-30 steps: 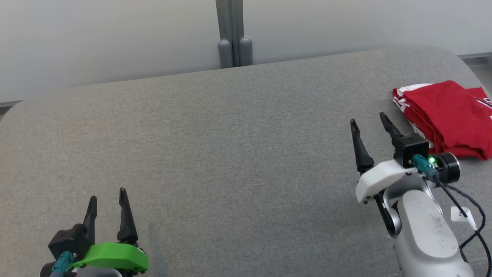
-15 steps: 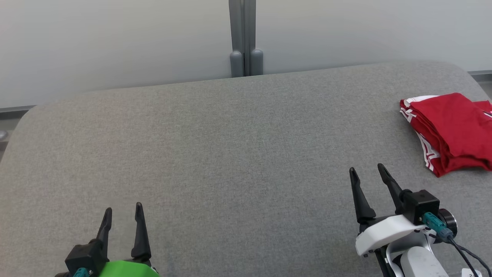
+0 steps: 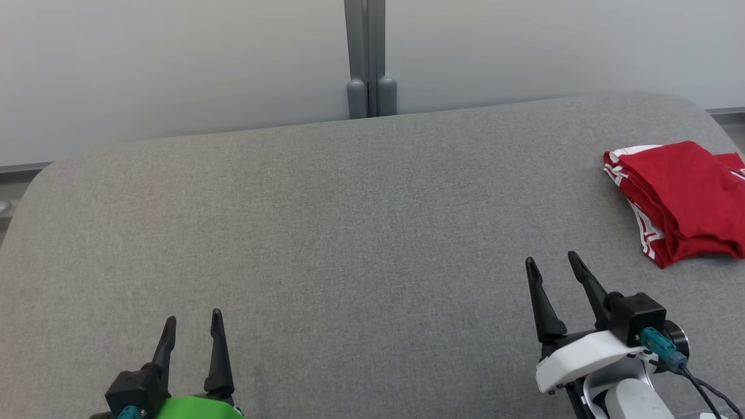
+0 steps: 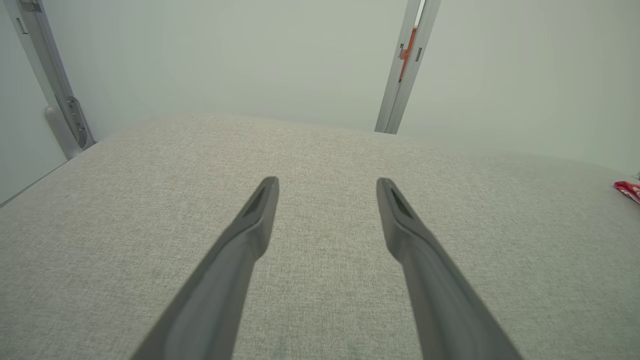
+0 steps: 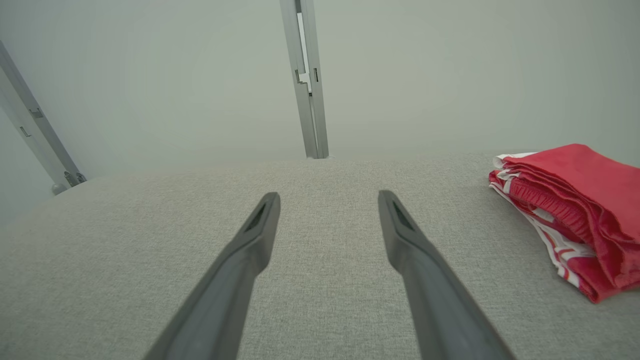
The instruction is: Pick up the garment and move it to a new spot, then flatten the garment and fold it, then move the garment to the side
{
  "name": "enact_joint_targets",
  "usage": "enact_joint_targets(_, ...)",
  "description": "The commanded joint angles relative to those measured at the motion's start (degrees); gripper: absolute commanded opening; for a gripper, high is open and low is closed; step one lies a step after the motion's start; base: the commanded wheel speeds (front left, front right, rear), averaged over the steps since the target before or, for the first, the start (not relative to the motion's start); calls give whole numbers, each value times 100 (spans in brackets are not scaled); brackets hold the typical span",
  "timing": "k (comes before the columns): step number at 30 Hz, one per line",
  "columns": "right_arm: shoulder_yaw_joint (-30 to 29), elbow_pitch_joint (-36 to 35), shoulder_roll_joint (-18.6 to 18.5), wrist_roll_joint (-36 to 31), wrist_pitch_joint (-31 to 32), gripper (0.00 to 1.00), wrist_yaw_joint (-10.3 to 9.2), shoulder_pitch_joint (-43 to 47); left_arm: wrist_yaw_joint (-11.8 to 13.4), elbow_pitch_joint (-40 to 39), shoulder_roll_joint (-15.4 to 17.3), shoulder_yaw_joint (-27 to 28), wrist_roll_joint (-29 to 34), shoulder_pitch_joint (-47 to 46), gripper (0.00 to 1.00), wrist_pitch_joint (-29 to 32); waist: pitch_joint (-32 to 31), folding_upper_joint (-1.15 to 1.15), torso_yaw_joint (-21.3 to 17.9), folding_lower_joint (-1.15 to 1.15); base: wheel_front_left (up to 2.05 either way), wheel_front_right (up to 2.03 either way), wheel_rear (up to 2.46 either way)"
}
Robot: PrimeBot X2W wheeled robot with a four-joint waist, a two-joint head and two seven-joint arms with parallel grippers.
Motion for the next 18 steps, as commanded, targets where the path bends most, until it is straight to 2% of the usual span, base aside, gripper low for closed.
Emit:
enact_joint_targets(1, 23, -19, -7, 25, -23, 100, -9, 57, -35, 27, -6, -8, 5, -10, 100, -11, -9, 0, 13, 0, 0, 0, 0)
enact_joint_targets(2, 22, 3, -1, 0, 0, 0, 0, 7, -24, 32, -1, -9, -1, 0, 0, -7, -7, 0, 10, 0, 0, 0, 0)
enact_joint_targets(6, 18, 149, 15, 95, 18, 0, 1, 108, -32, 215, -10, -3, -86, 14, 0, 26, -7, 0, 10, 0, 0, 0, 0)
enact_joint_targets(18, -123, 96, -23, 1466, 328, 0, 0, 52, -146, 203, -24, 185, -1274, -153, 0, 373, 1, 0, 13, 0, 0, 0, 0)
